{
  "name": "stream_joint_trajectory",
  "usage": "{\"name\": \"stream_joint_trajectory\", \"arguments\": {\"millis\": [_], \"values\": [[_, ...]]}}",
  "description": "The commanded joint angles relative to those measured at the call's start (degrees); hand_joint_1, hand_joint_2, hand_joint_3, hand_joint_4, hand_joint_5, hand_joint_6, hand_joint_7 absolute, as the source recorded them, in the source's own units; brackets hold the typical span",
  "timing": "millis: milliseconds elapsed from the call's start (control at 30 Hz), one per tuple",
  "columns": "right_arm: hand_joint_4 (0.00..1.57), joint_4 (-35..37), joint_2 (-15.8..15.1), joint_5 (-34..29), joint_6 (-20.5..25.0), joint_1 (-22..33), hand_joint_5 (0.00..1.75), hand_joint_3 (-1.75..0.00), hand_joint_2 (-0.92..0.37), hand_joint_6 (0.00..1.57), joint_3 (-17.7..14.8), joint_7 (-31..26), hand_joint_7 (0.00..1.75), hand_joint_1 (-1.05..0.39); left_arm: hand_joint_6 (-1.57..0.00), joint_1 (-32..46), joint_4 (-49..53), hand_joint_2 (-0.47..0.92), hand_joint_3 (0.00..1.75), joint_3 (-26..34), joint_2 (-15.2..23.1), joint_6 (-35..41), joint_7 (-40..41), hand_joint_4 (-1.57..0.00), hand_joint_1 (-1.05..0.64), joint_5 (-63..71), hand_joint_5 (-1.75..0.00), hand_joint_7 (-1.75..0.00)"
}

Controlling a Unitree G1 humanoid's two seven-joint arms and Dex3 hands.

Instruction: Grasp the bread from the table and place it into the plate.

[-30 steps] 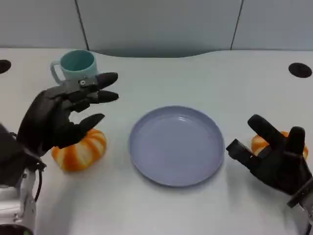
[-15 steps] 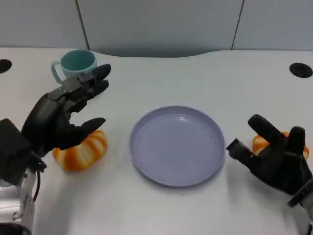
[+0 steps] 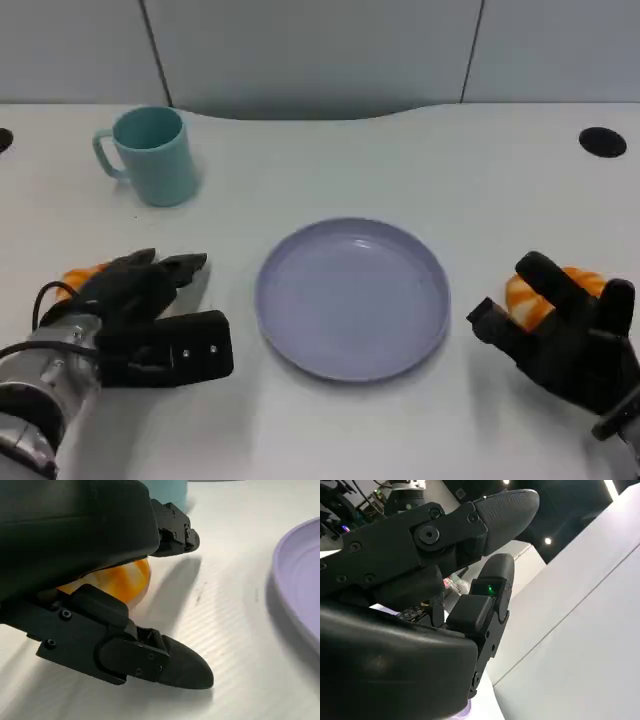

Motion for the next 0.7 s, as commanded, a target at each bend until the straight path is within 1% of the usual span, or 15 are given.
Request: {"name": "stream_joint_trajectory", "arguments": {"millis": [33,100,233,367,433,567,633,700], "values": [[0.64,-0.64,-0.64,0.34,0.75,0.02,1.30,-0.05,-0.92,1.00,-0.05,-0.25,0.26,-0.52,-0.14,2.35,2.49,0.92,0.15,-0.52,1.23,0.69,-0.59,-0.12,-1.03,0.23,-0.06,-0.03],[0.63,-1.10,-0.45,0.18,-0.24,0.41,1.32,-0.05,-0.92,1.00,-0.11,-0.98,0.26,-0.52,-0.14,2.26,2.49,0.92,0.15,-1.00,1.27,0.57,-0.15,-0.14,-1.03,0.71,-0.07,-0.03],[0.62,-0.76,-0.25,0.76,0.42,0.18,1.34,-0.05,-0.92,0.99,-0.37,-0.33,0.25,-0.51,-0.15,2.07,2.42,0.92,0.16,-1.21,1.40,-0.19,0.34,-0.16,-1.02,0.67,-0.08,-0.03],[0.63,-1.26,-0.48,0.35,0.25,0.26,1.34,-0.06,-0.92,1.00,-0.02,-1.28,0.26,-0.52,-0.20,2.11,1.72,0.92,0.19,0.29,1.69,-3.91,2.43,-0.23,-1.03,-0.91,-0.11,-0.04],[0.63,-0.97,-0.47,0.62,0.58,0.14,1.32,-0.06,-0.92,1.00,-0.22,-1.15,0.26,-0.51,-0.22,2.06,1.42,0.92,0.18,0.98,1.71,-5.41,3.30,-0.26,-1.02,-1.53,-0.12,-0.04],[0.65,-0.52,-0.65,0.29,0.18,-0.46,1.32,-0.05,-0.92,1.00,-0.09,-1.38,0.27,-0.51,-0.27,1.51,-0.89,0.92,0.18,3.06,2.15,-13.26,7.13,-0.36,-0.99,-3.81,-0.15,-0.05],[0.66,-0.41,-0.69,0.20,0.07,-0.59,1.32,-0.05,-0.92,1.00,-0.05,-1.44,0.27,-0.52,-0.28,1.39,-1.05,0.92,0.19,3.52,2.20,-14.61,7.76,-0.37,-0.98,-4.01,-0.16,-0.05],[0.67,-0.23,-0.56,0.18,-0.08,-0.82,1.31,-0.04,-0.92,1.01,-0.17,-2.43,0.27,-0.53,-0.31,0.86,-3.70,0.92,0.20,5.05,3.03,-19.83,8.48,-0.40,-0.96,-5.73,-0.16,-0.05]]}}
